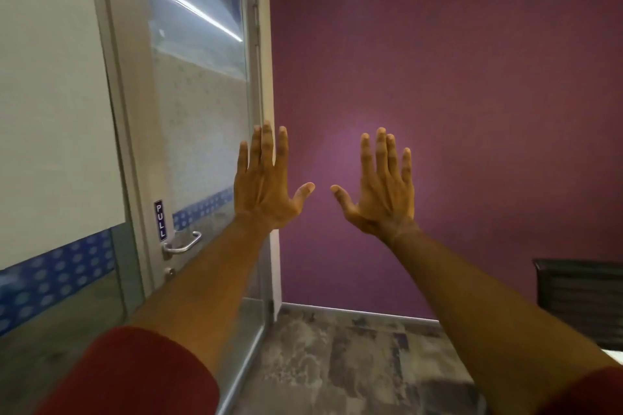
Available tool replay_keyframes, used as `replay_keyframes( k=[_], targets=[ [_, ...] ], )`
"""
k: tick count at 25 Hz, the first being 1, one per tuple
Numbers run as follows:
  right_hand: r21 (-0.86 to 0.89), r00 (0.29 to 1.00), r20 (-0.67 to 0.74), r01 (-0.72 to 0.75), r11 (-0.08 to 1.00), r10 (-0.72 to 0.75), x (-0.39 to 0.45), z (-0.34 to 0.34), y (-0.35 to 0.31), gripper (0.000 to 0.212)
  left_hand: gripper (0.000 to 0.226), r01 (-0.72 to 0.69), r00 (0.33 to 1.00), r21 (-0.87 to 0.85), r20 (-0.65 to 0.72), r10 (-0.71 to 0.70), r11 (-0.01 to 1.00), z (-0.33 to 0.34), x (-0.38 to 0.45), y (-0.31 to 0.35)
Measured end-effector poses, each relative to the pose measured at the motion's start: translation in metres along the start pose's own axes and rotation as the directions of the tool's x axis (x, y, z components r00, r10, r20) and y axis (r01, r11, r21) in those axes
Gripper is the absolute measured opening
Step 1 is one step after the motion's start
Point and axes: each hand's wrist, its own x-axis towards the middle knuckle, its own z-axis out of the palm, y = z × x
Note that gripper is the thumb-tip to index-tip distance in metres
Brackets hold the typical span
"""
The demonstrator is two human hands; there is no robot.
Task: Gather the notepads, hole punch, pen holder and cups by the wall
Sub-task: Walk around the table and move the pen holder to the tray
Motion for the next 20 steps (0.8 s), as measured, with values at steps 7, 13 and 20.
replay_keyframes(
  k=[7, 13, 20],
  targets=[
    [-0.139, 0.998, -0.002, -0.065, 0.988, 0.065, 0.024, 0.103, 0.087, 0.101, 0.11, -0.06, 0.998, -0.116, 0.023, 0.063, 0.991, 0.153, 0.051, 0.054],
    [-0.209, 0.99, 0.054, -0.118, 0.971, 0.132, 0.058, 0.2, 0.186, 0.102, 0.109, -0.077, 0.993, -0.201, 0.077, 0.094, 0.977, 0.283, 0.114, 0.12],
    [-0.297, 0.975, 0.1, -0.163, 0.941, 0.2, 0.092, 0.299, 0.272, 0.102, 0.106, -0.128, 0.984, -0.285, 0.086, 0.158, 0.95, 0.412, 0.175, 0.183]
  ],
)
